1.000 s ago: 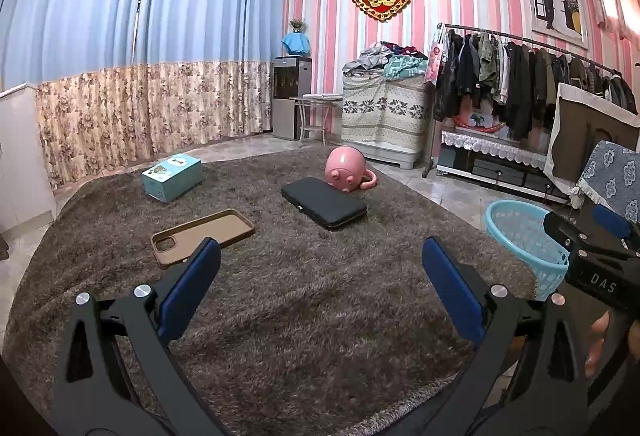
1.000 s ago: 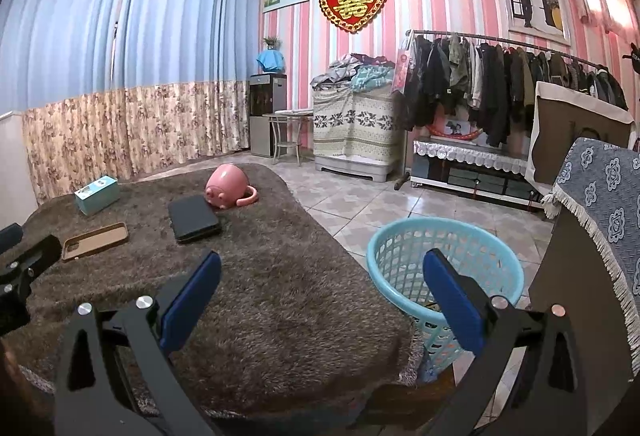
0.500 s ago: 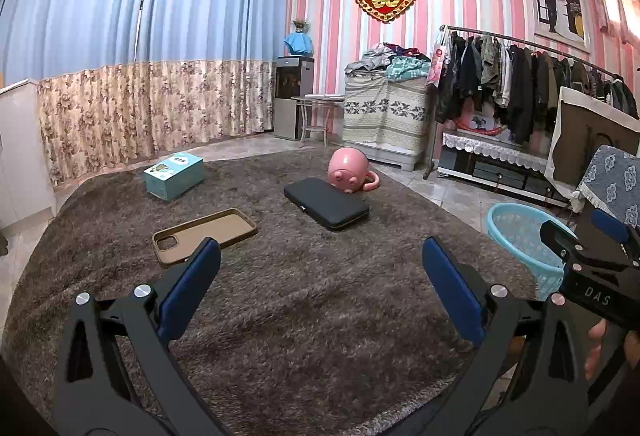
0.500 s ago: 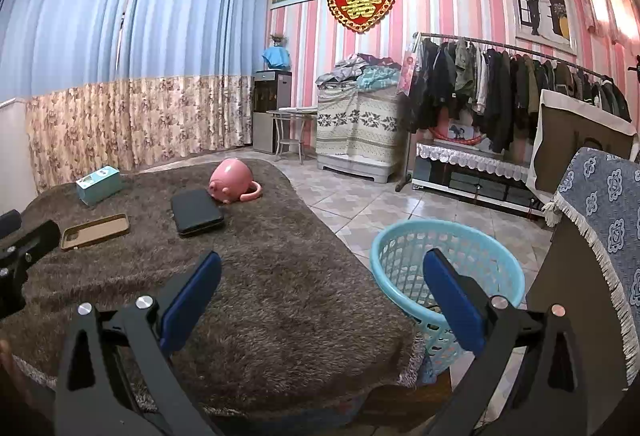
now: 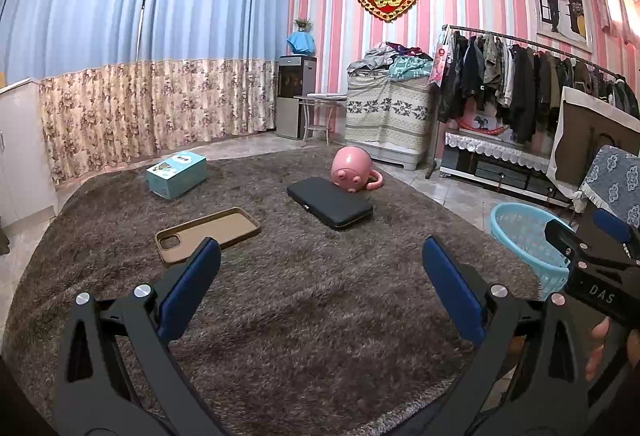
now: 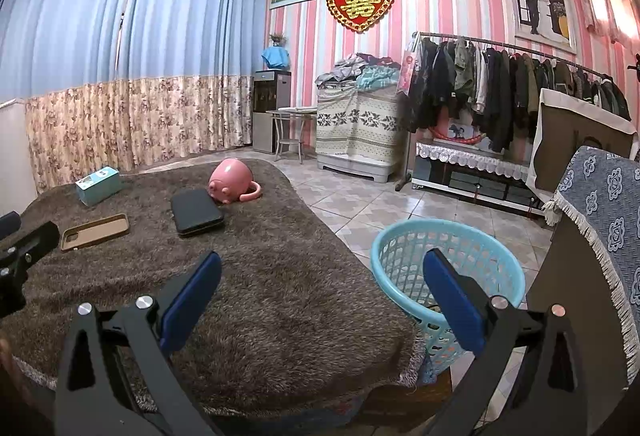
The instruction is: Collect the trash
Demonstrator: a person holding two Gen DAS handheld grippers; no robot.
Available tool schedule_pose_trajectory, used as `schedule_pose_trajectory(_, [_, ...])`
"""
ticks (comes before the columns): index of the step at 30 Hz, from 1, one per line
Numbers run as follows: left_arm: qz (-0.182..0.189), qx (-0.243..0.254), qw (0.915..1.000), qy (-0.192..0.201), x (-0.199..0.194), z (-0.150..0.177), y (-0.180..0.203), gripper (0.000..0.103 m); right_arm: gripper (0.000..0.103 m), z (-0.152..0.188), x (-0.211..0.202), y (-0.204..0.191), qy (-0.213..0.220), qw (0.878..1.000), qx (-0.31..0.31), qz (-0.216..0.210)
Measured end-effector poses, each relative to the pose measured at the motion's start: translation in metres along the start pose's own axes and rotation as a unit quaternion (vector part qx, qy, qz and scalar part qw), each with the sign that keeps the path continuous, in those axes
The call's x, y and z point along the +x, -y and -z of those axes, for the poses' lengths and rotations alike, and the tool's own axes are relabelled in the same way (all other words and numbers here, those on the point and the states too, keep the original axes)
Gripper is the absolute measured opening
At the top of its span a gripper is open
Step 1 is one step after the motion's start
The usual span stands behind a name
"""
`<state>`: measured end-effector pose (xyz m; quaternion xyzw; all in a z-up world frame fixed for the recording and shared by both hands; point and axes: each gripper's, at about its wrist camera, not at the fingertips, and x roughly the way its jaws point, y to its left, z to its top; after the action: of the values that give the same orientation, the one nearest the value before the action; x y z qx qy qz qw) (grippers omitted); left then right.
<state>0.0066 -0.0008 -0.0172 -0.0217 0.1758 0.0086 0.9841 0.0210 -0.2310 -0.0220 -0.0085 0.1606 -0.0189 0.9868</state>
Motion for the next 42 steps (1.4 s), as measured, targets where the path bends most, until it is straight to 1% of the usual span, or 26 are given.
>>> schedule_pose_trajectory(42, [-0.004,0.002,1.0000,0.003,0.0033,0.0026,-0.0034,0.098,0.099,0.0001,-0.0008,0.0038,0.000,1.000,0.002,0.001])
